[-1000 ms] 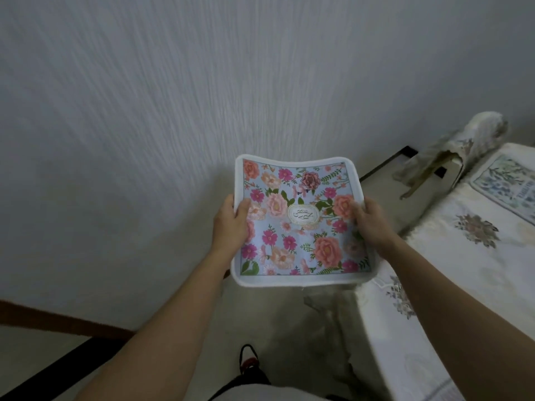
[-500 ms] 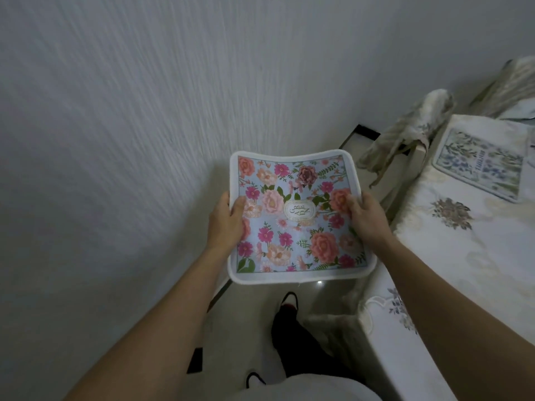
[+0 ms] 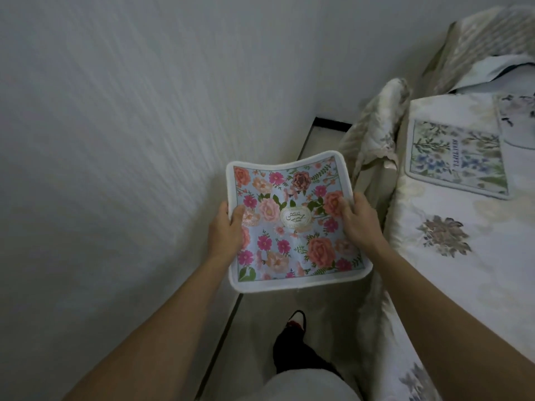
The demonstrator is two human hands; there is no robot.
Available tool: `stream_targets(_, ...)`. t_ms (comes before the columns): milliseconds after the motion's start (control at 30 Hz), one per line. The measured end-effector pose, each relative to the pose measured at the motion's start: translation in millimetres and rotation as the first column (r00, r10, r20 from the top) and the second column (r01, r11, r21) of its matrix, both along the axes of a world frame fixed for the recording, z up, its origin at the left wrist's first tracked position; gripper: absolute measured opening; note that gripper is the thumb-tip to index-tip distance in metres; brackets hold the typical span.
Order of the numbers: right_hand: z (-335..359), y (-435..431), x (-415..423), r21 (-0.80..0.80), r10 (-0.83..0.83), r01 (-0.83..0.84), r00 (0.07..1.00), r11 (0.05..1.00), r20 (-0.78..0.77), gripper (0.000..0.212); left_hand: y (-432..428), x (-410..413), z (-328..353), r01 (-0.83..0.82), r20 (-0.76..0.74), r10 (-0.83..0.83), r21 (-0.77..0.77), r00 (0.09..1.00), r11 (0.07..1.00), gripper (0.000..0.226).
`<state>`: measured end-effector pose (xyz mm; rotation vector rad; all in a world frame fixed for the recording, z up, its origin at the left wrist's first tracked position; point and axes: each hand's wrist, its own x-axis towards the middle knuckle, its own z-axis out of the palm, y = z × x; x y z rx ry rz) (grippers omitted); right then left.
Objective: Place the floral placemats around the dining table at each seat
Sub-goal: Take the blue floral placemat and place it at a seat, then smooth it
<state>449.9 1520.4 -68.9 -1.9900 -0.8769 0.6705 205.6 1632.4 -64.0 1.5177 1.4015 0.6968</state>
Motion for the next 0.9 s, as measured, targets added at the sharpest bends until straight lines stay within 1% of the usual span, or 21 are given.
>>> stream_targets(100,0,23,41,-0.013,-0.062,0.062,0.998,0.998,-0.024,0.022,35,45,2,0.051,0.004,-0.05,-0.018,0.999,0.999,0.021)
stream_targets(200,-5,30,73,-0.029,-0.158,0.157,0.987,0.987,-0.033,0.019,58,87,2,0.127,-0.018,-0.127,-0.013,0.992,0.992,0.023)
stream_targets(267,-9,29,91,-0.046,-0.224,0.222,0.974,0.974,-0.037,0.023,68,113,2,0.187,-0.002,-0.188,-0.018,0.982,0.982,0.023)
stream_targets(400,-8,10,120,-0.097,-0.358,0.354,0.933,0.93,-0.028,0.025,80,168,4,0.34,0.015,-0.34,-0.024,0.94,0.94,0.02)
stream_targets(467,-5,-7,132,-0.097,-0.445,0.442,0.895,0.892,-0.016,0.028,80,198,6,0.427,0.04,-0.426,-0.015,0.904,0.904,0.017)
stream_targets(567,-1,-39,150,-0.102,-0.611,0.606,0.792,0.789,-0.017,0.031,76,250,12,0.577,0.135,-0.57,-0.011,0.81,0.817,0.013)
stream_targets(667,6,-73,160,-0.103,-0.762,0.756,0.646,0.646,-0.045,0.033,67,303,18,0.724,0.203,-0.714,0.034,0.67,0.689,0.012)
stream_targets(767,14,-103,159,-0.104,-0.876,0.87,0.481,0.482,-0.041,0.033,55,350,19,0.832,0.209,-0.825,0.074,0.526,0.549,0.016)
stream_targets(900,20,-131,146,-0.112,-0.962,0.955,0.27,0.274,-0.049,0.034,36,403,13,0.94,0.183,-0.931,0.07,0.316,0.333,0.022)
